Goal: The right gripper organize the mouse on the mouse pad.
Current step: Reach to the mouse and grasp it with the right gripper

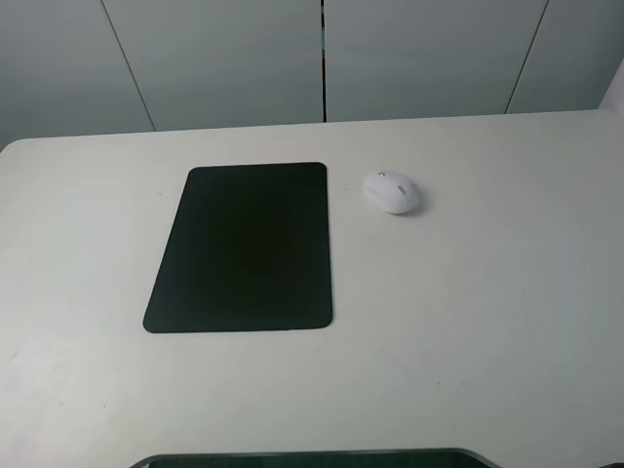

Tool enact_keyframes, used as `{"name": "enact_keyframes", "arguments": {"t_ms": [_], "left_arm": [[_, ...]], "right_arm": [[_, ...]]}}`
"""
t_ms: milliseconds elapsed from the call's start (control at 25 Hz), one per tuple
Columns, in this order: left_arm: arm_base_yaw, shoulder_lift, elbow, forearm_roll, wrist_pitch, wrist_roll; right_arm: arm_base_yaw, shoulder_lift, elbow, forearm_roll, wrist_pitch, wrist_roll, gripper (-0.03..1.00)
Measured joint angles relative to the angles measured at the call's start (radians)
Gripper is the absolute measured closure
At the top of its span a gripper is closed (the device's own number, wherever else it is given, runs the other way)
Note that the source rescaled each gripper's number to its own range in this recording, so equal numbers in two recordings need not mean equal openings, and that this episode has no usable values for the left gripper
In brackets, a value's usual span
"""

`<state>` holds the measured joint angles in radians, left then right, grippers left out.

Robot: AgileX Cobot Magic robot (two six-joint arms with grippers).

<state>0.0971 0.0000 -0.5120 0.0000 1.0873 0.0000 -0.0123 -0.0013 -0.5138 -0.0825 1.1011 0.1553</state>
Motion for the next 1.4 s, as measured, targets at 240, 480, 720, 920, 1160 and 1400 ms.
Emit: {"name": "enact_keyframes", "arguments": {"t_ms": [240, 480, 720, 920, 1160, 1400], "left_arm": [[0.0, 0.0, 0.0, 0.0, 0.0, 0.0], [0.0, 0.0, 0.0, 0.0, 0.0, 0.0], [0.0, 0.0, 0.0, 0.0, 0.0, 0.0], [0.0, 0.0, 0.0, 0.0, 0.0, 0.0], [0.0, 0.0, 0.0, 0.0, 0.0, 0.0], [0.0, 0.0, 0.0, 0.0, 0.0, 0.0]], "right_arm": [[0.0, 0.0, 0.0, 0.0, 0.0, 0.0, -0.03], [0.0, 0.0, 0.0, 0.0, 0.0, 0.0, -0.03], [0.0, 0.0, 0.0, 0.0, 0.0, 0.0, -0.03], [0.0, 0.0, 0.0, 0.0, 0.0, 0.0, -0.03], [0.0, 0.0, 0.0, 0.0, 0.0, 0.002, -0.03], [0.0, 0.0, 0.0, 0.0, 0.0, 0.0, -0.03]]}}
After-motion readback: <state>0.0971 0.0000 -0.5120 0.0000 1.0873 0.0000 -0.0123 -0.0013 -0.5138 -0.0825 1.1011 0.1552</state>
